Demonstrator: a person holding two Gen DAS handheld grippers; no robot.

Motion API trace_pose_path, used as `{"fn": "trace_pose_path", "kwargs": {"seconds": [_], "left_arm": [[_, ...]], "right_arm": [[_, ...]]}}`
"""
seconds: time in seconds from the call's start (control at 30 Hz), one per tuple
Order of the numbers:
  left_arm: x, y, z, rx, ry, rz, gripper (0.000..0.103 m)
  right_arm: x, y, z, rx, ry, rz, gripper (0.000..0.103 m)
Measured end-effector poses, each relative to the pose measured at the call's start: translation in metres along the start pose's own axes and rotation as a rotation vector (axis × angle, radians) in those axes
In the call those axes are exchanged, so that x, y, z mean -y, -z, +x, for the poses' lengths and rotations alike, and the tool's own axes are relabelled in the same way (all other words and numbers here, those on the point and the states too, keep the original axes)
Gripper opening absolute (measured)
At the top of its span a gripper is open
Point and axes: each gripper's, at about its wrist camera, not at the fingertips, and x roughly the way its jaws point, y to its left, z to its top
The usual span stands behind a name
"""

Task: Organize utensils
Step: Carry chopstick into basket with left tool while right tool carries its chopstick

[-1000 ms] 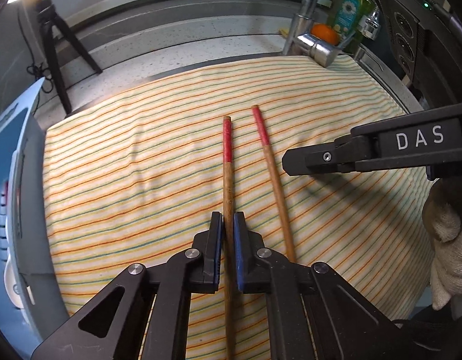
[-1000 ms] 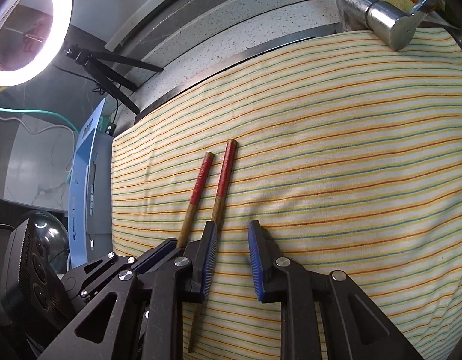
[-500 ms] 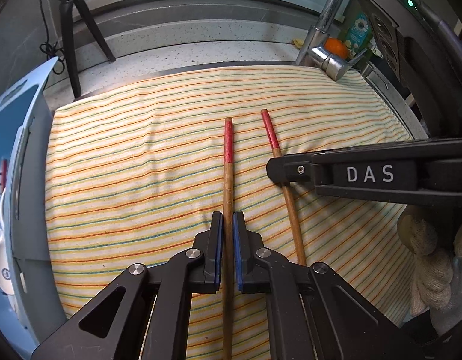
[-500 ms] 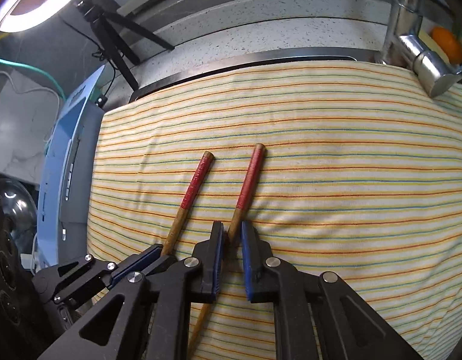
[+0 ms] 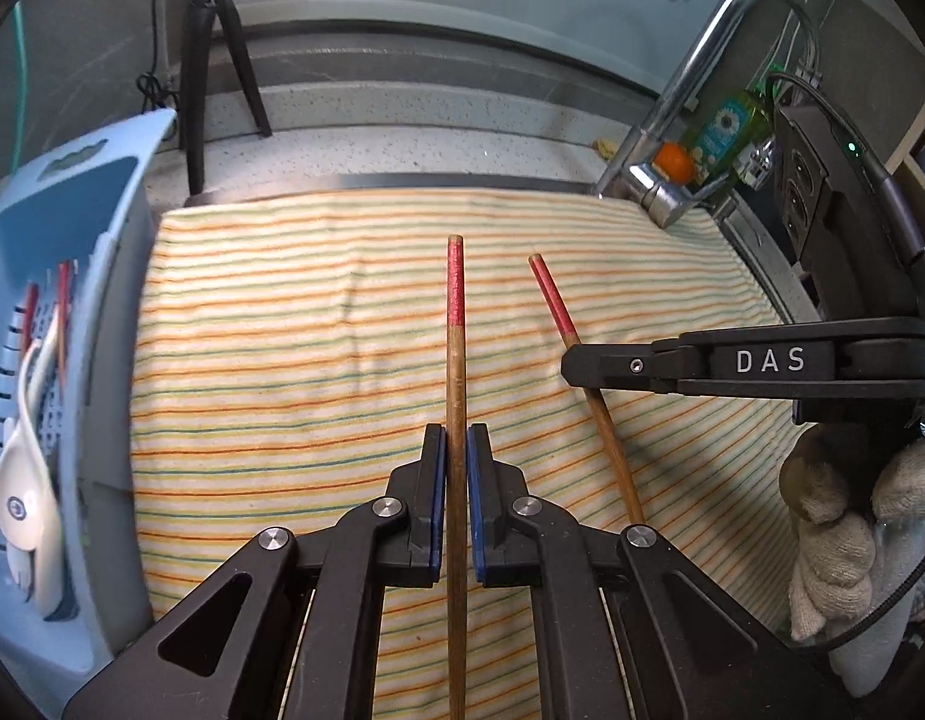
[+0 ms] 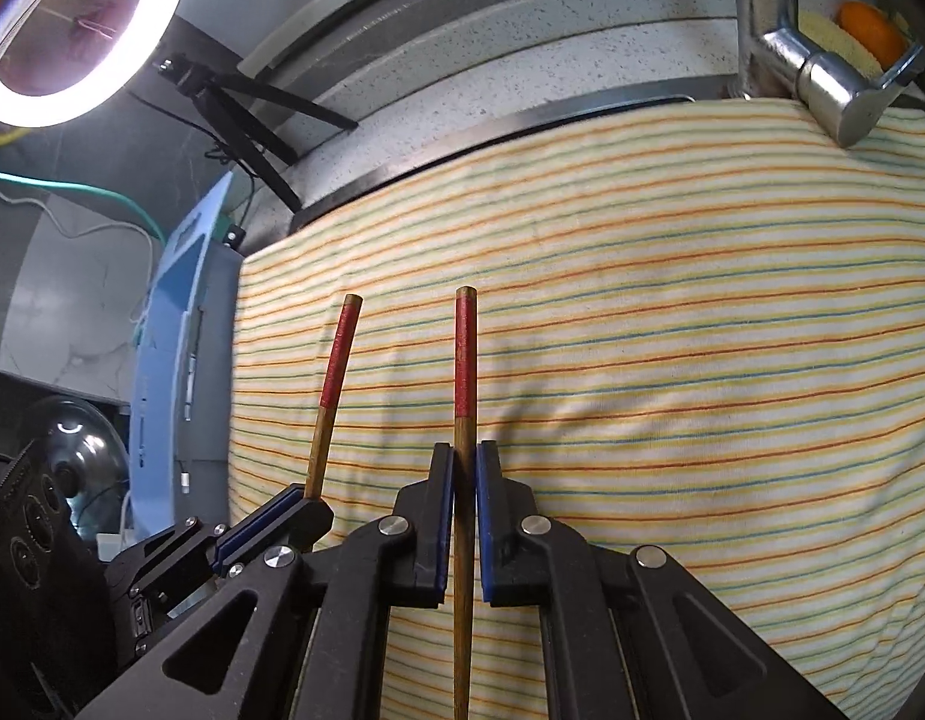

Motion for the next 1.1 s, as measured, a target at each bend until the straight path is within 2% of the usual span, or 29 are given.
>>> {"fn": "trace_pose_path", "kwargs": {"seconds": [0.3, 0.5, 0.8, 1.1], "left_arm": [[-0.027, -0.006, -0.053, 0.107, -0.025, -0.039, 0.006], [-0.063, -0.006, -0.078, 0.144, -0.09, -0.079, 0.006], [-0.131, -0.013, -0.099, 0.159, -0.191, -0.152, 0.006], [-0.185, -0.022, -0.093, 0.144, -0.22, -0.235, 0.006]], "right_arm": [[-0.051, -0.009, -0.022, 0.048, -0.111, -0.065, 0.007], [-0.102, -0.017, -0.02, 0.058, -0.163, -0.138, 0.007], [-0.184, -0.029, 0.012, 0.044, -0.186, -0.25, 0.007], [-0.229, -0.037, 0.062, 0.021, -0.15, -0.282, 0.007]]}}
